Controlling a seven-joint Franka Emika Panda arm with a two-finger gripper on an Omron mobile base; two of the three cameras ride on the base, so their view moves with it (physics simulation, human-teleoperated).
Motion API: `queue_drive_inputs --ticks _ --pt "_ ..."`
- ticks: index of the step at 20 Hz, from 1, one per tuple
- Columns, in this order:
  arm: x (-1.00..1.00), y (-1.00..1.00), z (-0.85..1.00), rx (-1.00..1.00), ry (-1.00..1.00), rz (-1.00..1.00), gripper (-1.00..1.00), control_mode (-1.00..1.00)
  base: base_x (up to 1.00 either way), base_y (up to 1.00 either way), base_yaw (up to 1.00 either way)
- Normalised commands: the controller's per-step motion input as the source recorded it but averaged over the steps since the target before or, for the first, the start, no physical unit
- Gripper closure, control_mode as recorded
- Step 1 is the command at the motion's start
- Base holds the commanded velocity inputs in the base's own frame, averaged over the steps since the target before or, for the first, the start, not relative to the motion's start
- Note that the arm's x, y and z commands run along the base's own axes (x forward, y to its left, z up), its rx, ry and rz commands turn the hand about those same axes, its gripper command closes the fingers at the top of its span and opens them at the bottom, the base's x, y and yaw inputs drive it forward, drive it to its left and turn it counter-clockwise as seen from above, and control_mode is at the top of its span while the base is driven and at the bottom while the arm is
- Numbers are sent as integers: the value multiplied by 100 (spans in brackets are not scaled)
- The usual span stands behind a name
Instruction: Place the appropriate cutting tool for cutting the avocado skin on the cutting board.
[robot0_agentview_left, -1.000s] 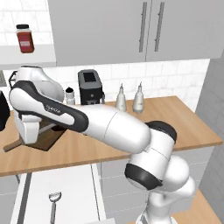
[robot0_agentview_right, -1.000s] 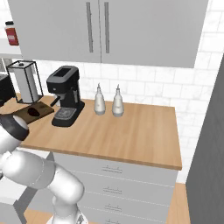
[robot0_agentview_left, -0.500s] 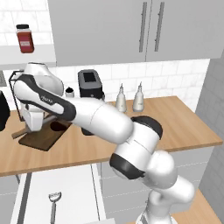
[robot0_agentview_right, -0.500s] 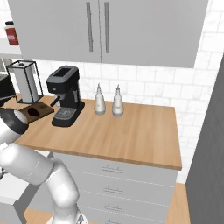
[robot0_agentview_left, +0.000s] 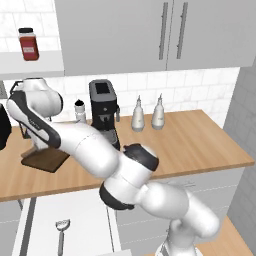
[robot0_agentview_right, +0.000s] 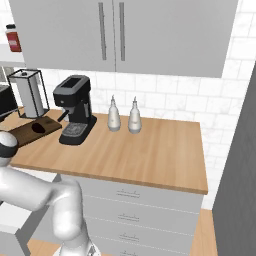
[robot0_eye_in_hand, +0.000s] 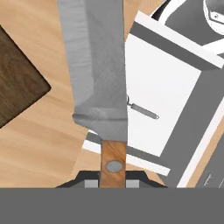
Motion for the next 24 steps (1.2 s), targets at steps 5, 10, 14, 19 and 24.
queue_drive_inputs --ticks 5,10,14,19,24 --pt "41 0 -35 -1 0 1 100 -100 0 0 0" --pt "39 0 -54 0 0 4 100 -100 0 0 0" --pt "39 0 -58 0 0 4 100 -100 0 0 0" --pt "40 0 -52 0 0 6 100 -100 0 0 0" --pt "45 0 -42 0 0 9 100 -100 0 0 0"
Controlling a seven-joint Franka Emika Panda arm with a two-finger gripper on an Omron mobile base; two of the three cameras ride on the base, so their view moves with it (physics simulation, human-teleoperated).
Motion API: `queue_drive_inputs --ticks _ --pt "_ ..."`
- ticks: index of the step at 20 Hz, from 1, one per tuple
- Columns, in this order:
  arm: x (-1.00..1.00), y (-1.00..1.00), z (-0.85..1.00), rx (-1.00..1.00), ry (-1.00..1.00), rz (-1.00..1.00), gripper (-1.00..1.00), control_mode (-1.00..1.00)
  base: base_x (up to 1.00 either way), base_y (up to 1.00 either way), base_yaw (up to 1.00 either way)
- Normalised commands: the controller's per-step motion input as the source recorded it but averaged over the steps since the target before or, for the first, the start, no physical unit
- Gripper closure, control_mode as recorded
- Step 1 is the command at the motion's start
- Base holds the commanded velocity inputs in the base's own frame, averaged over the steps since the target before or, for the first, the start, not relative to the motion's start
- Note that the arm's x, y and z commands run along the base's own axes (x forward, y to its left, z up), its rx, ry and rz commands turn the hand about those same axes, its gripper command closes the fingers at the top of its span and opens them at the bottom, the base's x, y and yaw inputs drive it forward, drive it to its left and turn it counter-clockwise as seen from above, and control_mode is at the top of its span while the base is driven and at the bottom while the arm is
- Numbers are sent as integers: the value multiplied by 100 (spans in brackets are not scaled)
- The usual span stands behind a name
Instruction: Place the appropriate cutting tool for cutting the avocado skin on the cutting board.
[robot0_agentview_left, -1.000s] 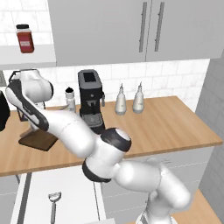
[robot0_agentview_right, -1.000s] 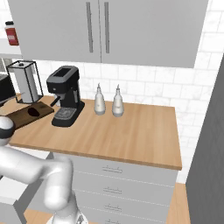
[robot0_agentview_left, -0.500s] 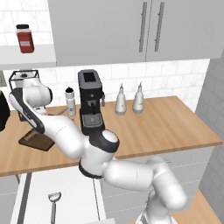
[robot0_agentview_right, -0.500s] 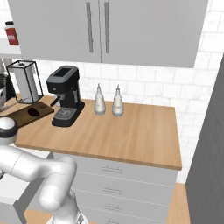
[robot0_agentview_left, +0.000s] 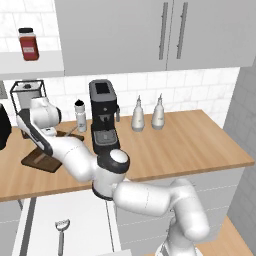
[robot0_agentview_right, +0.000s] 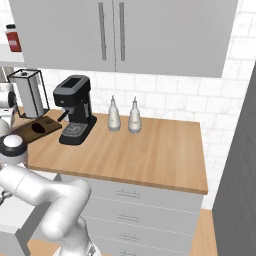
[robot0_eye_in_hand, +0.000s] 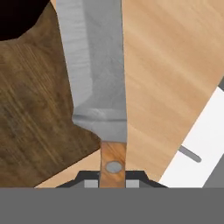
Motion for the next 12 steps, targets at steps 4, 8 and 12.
queue_drive_inputs --ticks 4,8,12 --pt "46 1 -39 0 0 9 100 -100 0 0 0" --pt "50 21 -36 0 0 11 100 -100 0 0 0" --pt "33 23 -31 0 0 10 100 -100 0 0 0"
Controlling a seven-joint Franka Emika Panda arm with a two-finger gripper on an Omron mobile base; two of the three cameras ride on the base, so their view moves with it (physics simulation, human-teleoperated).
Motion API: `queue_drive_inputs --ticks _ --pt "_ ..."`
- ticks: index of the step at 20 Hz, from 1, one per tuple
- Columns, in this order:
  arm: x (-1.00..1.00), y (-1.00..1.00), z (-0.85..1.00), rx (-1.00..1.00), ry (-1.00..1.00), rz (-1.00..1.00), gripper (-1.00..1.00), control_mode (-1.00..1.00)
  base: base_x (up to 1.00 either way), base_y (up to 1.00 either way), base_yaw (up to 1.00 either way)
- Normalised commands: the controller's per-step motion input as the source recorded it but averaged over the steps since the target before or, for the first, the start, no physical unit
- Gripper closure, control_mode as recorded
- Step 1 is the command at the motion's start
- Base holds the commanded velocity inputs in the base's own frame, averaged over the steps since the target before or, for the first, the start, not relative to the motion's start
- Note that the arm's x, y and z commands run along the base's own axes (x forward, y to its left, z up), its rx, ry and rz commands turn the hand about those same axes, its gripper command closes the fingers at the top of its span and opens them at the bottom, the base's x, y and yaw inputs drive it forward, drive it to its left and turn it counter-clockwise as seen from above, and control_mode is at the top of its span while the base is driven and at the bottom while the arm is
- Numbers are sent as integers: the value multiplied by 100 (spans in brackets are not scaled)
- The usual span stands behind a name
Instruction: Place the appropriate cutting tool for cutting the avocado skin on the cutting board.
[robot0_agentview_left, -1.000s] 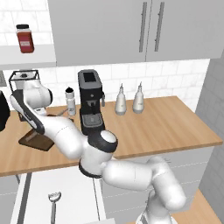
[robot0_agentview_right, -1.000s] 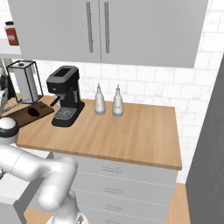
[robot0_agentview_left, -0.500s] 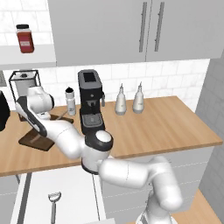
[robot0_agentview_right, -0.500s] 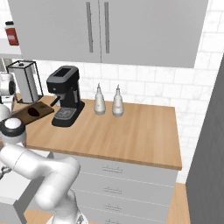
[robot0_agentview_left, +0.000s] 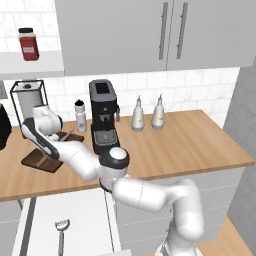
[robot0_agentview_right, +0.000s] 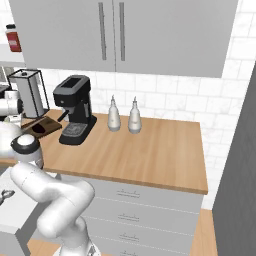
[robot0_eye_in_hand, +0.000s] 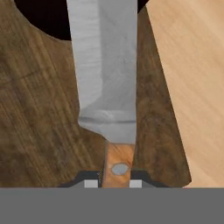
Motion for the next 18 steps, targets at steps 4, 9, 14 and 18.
queue_drive_inputs --ticks 4,9,14,18 --pt "9 3 -30 0 0 4 -100 -100 0 0 0" --pt "-16 -8 -5 0 -2 0 -100 -100 0 0 0" --pt "-67 -11 68 0 -20 0 -100 -100 0 0 0" --pt "-47 -26 81 0 -21 0 -100 -100 0 0 0"
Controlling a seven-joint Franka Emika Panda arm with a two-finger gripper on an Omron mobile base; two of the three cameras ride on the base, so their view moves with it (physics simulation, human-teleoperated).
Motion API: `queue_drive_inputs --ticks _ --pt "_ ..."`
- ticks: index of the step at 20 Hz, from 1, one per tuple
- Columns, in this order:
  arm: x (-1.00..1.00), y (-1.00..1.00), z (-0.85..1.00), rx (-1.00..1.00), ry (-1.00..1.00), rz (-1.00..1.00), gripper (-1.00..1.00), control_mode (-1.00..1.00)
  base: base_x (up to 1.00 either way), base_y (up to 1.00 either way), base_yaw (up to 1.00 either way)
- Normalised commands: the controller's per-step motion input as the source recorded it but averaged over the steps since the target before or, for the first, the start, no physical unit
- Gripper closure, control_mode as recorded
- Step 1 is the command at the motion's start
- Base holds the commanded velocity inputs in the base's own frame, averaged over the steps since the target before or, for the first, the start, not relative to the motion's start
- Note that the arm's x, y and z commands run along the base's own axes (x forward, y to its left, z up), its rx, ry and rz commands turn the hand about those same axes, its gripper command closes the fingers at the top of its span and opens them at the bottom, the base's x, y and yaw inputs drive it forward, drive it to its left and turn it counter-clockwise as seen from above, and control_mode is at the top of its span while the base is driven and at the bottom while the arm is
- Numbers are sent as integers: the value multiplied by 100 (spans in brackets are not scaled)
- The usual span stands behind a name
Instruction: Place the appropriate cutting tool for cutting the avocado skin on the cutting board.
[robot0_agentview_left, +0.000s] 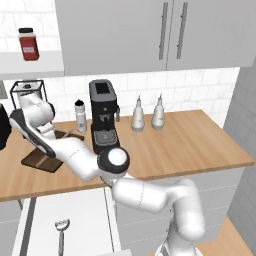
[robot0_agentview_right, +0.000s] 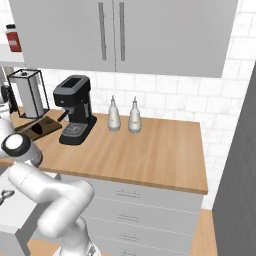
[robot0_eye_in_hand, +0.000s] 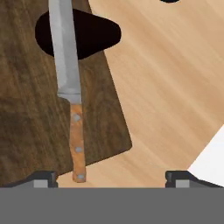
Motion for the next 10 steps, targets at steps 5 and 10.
queue_drive_inputs --ticks 5,10 --pt "-56 -84 44 7 -15 0 -100 -100 0 0 0" --pt "-66 -100 25 19 -11 0 -100 -100 0 0 0"
